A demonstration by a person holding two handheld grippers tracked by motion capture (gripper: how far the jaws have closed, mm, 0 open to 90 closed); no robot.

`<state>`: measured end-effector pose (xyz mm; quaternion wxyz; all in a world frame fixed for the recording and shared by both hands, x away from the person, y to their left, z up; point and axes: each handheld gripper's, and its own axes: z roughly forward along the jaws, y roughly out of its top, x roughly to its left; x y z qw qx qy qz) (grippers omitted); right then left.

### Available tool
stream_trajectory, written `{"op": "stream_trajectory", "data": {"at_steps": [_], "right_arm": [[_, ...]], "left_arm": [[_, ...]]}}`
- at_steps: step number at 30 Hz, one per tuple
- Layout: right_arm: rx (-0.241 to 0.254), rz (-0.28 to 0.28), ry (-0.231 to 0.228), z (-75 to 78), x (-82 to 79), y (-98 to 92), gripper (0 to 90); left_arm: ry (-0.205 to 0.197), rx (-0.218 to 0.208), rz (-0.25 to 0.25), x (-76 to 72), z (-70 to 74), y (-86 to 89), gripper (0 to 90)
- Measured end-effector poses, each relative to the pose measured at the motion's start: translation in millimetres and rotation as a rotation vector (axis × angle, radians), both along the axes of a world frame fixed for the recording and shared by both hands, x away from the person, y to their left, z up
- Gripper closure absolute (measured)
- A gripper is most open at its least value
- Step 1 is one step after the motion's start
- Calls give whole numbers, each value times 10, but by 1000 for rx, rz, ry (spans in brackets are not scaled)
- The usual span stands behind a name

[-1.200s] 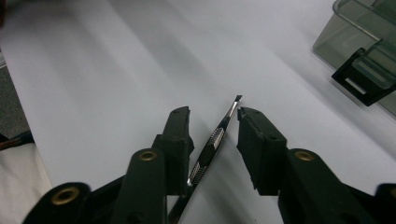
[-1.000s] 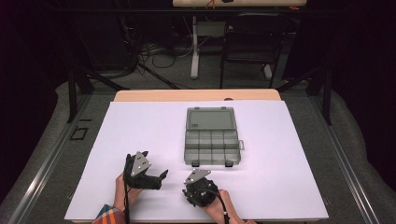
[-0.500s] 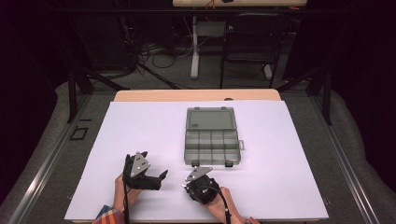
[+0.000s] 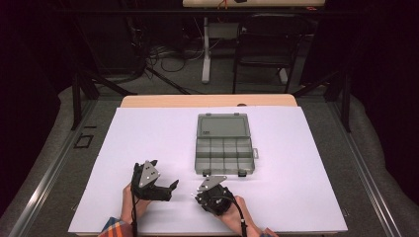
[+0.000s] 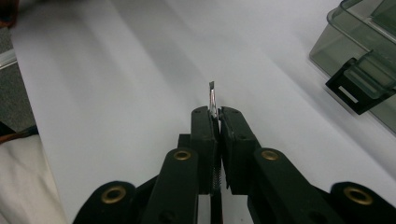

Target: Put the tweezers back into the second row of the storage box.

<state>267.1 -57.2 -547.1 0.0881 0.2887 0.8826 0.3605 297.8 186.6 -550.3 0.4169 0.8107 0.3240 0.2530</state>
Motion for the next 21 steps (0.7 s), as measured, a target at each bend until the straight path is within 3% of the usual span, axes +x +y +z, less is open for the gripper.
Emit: {"op": "stream_trajectory", "data": {"at_steps": [21], "right_arm": [[9, 31, -49, 178, 43, -266, 845]], "left_arm": [[-2, 5, -7, -11, -2, -8, 1]]}}
